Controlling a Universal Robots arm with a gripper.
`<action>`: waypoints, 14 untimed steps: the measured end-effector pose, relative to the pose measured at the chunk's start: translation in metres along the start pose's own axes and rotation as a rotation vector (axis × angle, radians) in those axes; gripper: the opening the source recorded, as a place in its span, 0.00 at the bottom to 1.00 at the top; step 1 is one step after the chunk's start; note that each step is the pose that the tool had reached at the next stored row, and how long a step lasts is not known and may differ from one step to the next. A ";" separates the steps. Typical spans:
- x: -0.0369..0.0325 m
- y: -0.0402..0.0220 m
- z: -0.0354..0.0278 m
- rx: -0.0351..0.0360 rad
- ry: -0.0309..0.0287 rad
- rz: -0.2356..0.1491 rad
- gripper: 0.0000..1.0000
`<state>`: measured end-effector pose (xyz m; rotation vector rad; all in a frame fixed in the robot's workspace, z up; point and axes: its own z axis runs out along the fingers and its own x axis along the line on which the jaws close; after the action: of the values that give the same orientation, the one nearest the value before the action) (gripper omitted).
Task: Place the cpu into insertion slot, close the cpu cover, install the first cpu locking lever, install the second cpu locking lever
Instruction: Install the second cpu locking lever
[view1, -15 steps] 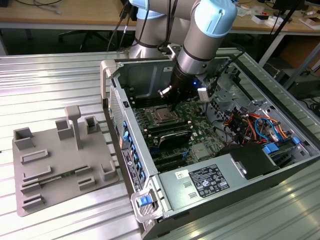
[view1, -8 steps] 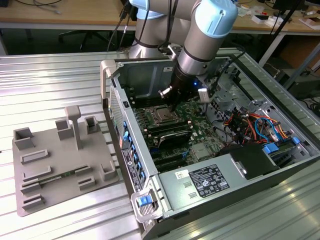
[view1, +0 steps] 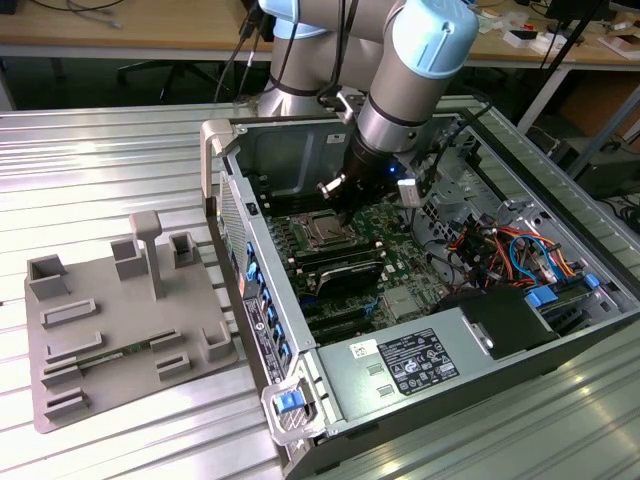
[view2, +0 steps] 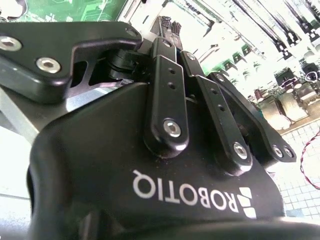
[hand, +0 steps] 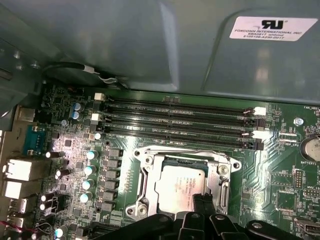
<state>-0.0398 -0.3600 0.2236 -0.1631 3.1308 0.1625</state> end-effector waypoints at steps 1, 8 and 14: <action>0.0000 -0.0008 -0.0001 0.0001 0.0000 0.000 0.11; 0.0009 -0.0094 -0.0010 0.0000 0.0000 0.000 0.11; 0.0013 -0.0135 -0.0014 0.0000 0.0000 0.000 0.11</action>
<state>-0.0396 -0.3737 0.2236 -0.1631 3.1308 0.1624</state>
